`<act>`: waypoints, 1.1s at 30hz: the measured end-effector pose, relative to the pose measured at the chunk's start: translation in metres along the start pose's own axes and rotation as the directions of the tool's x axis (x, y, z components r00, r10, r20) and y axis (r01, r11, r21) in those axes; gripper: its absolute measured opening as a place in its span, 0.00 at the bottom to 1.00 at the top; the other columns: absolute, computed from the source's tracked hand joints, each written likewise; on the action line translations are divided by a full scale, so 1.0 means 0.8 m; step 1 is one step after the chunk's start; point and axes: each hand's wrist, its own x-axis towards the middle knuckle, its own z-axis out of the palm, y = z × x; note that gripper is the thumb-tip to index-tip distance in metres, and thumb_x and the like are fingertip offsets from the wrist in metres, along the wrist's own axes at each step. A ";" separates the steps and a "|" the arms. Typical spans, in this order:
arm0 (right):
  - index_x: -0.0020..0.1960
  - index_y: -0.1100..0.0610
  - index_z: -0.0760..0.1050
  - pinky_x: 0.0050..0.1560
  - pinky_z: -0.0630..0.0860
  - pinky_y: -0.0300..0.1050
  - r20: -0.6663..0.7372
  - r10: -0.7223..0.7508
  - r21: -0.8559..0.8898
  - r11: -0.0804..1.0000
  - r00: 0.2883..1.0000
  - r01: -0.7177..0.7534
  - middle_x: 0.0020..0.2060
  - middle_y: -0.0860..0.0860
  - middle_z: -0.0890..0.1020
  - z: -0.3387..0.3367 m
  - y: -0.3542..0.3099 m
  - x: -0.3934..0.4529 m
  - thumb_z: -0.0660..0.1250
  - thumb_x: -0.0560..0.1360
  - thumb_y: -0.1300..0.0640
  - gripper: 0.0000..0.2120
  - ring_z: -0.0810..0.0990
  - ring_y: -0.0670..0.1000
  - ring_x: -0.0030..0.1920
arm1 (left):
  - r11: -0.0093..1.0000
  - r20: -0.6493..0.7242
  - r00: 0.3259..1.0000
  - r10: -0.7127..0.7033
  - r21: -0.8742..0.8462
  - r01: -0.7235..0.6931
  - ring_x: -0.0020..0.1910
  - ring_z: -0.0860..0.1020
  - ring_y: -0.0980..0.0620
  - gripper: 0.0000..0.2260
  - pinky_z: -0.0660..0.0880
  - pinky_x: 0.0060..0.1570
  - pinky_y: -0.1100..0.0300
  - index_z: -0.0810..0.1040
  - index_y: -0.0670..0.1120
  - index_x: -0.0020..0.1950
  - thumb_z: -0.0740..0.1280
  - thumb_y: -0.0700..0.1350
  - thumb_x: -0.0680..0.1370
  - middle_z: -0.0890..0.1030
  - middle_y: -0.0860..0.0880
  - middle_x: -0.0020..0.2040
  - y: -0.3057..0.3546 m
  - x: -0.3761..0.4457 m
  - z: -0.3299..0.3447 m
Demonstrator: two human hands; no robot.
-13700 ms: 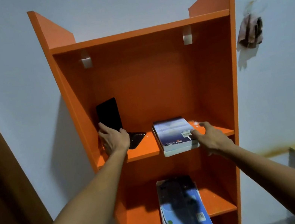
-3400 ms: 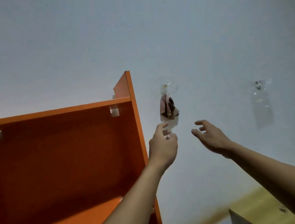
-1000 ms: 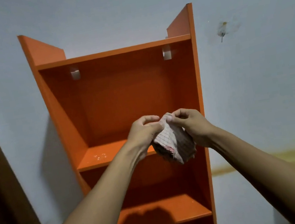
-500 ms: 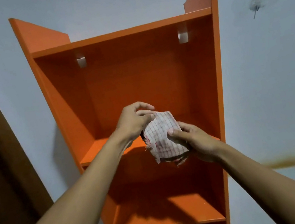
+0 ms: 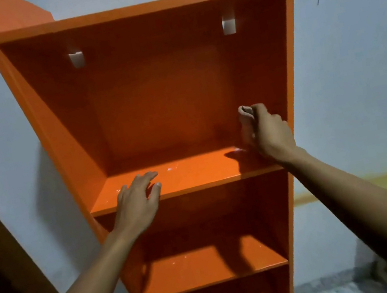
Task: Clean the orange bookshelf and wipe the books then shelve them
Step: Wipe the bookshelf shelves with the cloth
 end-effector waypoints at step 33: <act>0.57 0.49 0.76 0.47 0.82 0.55 0.173 -0.274 0.359 0.912 0.946 0.199 0.50 0.52 0.83 0.082 -0.034 -0.005 0.63 0.77 0.60 0.11 0.84 0.53 0.48 | 0.934 -0.106 0.993 -0.047 0.347 0.081 0.79 0.59 0.46 0.30 0.53 0.74 0.44 0.65 0.51 0.78 0.44 0.61 0.81 0.64 0.48 0.78 -0.062 -0.026 0.022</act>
